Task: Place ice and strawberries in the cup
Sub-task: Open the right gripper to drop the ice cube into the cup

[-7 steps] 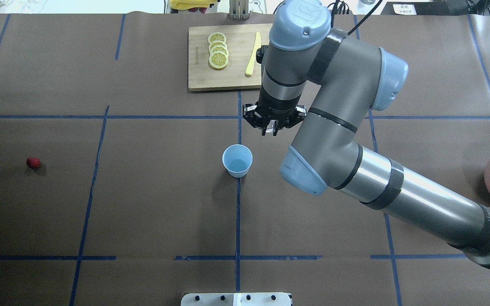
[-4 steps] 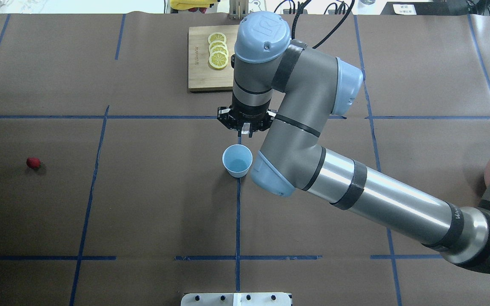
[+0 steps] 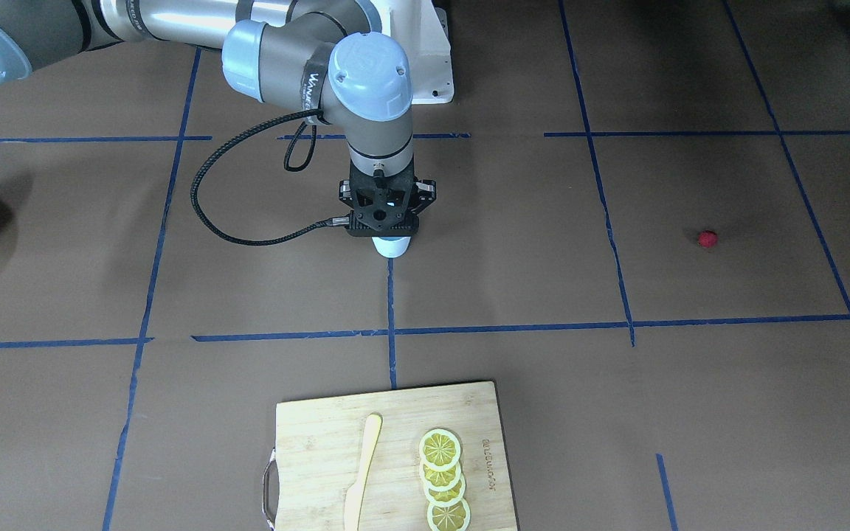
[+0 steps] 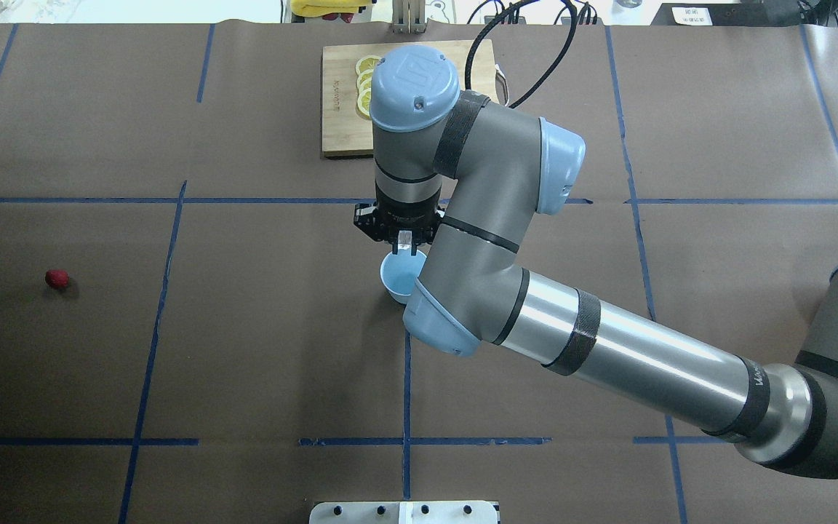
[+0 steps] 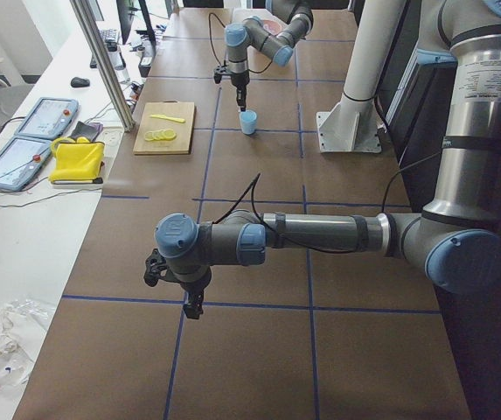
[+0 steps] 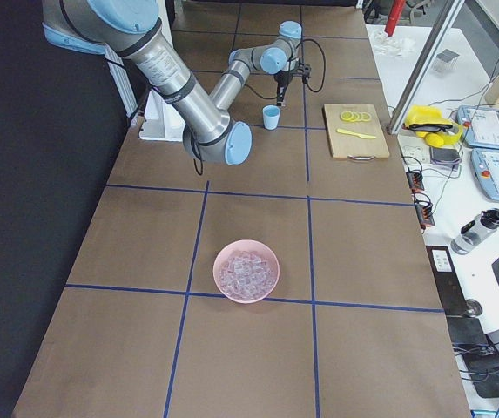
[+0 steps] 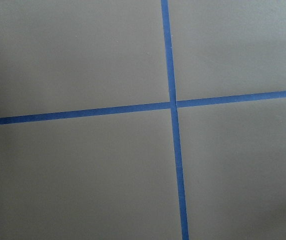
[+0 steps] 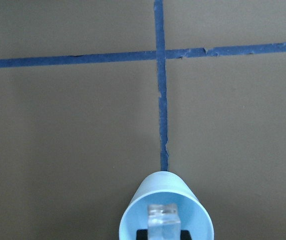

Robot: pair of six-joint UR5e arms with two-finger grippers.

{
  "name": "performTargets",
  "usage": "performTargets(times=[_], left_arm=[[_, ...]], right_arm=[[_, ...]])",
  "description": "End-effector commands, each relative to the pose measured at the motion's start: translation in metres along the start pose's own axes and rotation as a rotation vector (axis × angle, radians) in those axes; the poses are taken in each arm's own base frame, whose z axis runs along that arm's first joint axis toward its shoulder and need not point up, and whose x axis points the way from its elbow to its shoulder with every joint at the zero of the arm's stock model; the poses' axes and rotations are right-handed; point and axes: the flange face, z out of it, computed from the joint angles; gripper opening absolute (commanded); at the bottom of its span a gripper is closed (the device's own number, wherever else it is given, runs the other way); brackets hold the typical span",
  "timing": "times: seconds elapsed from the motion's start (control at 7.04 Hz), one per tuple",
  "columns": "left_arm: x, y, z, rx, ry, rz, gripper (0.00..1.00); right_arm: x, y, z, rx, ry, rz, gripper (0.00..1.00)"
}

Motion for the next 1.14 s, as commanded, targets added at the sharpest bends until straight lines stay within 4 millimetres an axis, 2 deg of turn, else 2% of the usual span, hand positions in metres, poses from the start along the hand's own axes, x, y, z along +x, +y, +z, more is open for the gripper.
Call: performTargets(times=[0.0, 0.14, 0.28, 0.43, 0.71, 0.85, 0.99], left_arm=[[0.0, 0.0, 0.0, 0.0, 0.0, 0.001, 1.0], [0.0, 0.0, 0.0, 0.0, 0.0, 0.001, 1.0], [0.0, 0.0, 0.0, 0.0, 0.0, 0.001, 1.0], [0.0, -0.001, 0.0, 0.0, 0.0, 0.001, 1.0], [0.0, 0.0, 0.0, -0.001, 0.0, 0.0, 1.0], [0.001, -0.001, -0.001, 0.001, 0.0, 0.002, 1.0], [0.001, -0.001, -0.001, 0.001, 0.0, 0.002, 1.0]], right_arm=[[-0.005, 0.009, 0.004, -0.011, 0.0, -0.01, 0.04], [-0.006, 0.009, 0.004, -0.014, -0.002, -0.011, 0.29], [-0.006, 0.01, 0.002, -0.014, -0.005, -0.012, 0.78], [-0.005, 0.01, 0.001, -0.007, -0.006, -0.014, 0.99], [-0.006, 0.012, -0.003, -0.005, -0.012, -0.017, 0.99], [-0.006, 0.019, -0.015, -0.01, -0.007, -0.014, 0.99], [0.007, 0.022, -0.045, -0.002, 0.014, 0.004, 0.99]])
